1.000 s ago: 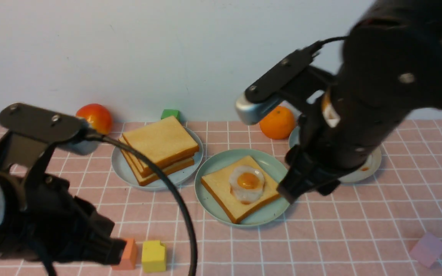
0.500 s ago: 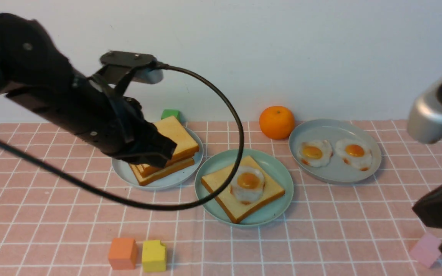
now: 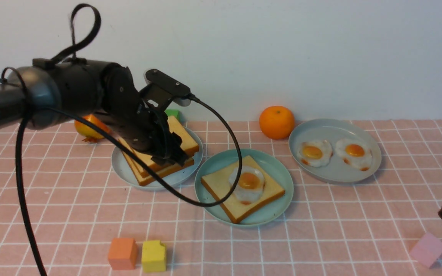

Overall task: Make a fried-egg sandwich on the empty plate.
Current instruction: Use the left arm to grab a slice of bread

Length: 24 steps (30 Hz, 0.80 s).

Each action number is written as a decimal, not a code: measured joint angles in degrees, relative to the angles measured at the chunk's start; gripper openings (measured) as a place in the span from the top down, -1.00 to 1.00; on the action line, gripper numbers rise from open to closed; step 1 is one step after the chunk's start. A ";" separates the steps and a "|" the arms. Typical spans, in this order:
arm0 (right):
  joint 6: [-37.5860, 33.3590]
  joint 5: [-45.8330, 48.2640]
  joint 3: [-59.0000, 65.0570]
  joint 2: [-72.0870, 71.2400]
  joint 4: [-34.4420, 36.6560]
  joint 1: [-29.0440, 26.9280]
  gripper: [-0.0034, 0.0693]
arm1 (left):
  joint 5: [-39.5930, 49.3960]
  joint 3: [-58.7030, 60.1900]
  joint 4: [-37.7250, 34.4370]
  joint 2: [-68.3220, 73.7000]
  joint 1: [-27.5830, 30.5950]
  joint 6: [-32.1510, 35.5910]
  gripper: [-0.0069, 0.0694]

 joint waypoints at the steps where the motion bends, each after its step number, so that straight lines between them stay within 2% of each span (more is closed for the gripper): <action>1: 0.00 0.00 0.00 0.00 0.00 0.00 0.91 | -0.48 0.00 0.83 0.46 0.00 0.00 -0.23; 8: 0.00 0.00 0.00 0.00 0.74 0.00 0.91 | -3.15 0.00 5.58 2.69 0.00 0.00 -0.17; 13: 0.00 0.00 0.00 0.00 1.07 0.00 0.91 | -4.27 0.00 6.14 2.82 0.00 0.02 -0.08; 24: -0.04 0.00 0.00 0.00 1.65 0.00 0.89 | -6.38 -0.02 6.77 4.80 0.00 0.17 -0.09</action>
